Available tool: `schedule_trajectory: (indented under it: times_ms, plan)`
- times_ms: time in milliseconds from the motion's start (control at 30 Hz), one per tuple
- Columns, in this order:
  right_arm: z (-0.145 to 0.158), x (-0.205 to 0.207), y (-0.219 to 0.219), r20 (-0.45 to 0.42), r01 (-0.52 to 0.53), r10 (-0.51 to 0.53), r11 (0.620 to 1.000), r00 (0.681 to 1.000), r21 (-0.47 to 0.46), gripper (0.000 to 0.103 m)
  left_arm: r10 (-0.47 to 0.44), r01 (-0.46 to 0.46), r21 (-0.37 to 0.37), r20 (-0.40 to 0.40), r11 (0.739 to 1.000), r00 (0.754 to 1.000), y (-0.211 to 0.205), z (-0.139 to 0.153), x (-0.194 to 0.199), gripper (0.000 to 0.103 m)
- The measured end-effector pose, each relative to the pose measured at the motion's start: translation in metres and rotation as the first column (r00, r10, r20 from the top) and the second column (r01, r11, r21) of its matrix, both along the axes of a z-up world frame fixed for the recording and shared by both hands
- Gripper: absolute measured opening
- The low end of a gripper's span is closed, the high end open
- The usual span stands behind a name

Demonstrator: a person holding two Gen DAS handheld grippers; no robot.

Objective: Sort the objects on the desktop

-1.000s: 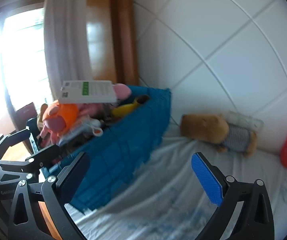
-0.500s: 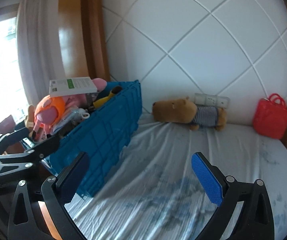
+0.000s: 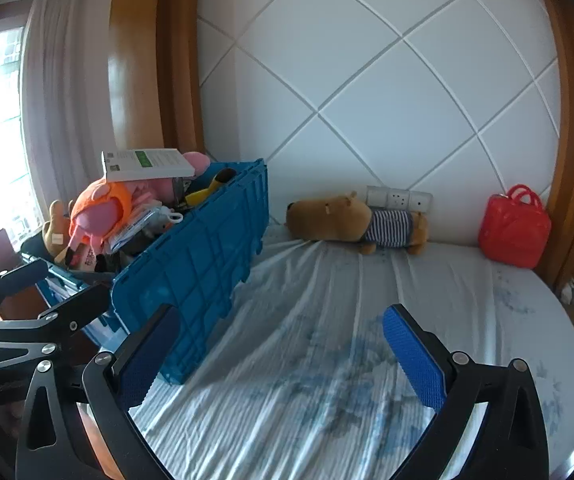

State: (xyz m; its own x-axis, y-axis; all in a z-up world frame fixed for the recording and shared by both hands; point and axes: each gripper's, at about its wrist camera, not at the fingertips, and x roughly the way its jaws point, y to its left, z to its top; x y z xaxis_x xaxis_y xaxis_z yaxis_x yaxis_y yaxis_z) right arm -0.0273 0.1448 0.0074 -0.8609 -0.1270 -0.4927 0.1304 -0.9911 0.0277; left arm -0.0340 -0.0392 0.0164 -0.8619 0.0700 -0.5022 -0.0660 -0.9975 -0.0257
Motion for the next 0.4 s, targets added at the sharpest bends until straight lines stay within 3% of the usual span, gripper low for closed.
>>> schedule_trajectory:
  times_ms: [400]
  plan:
    - [-0.003, 0.006, 0.015, -0.002, 0.083, -0.083, 0.997, 0.997, 0.002, 0.103, -0.027, 0.028, 0.015, -0.020, 1.000, 0.999, -0.005, 0.002, 0.010, 0.103]
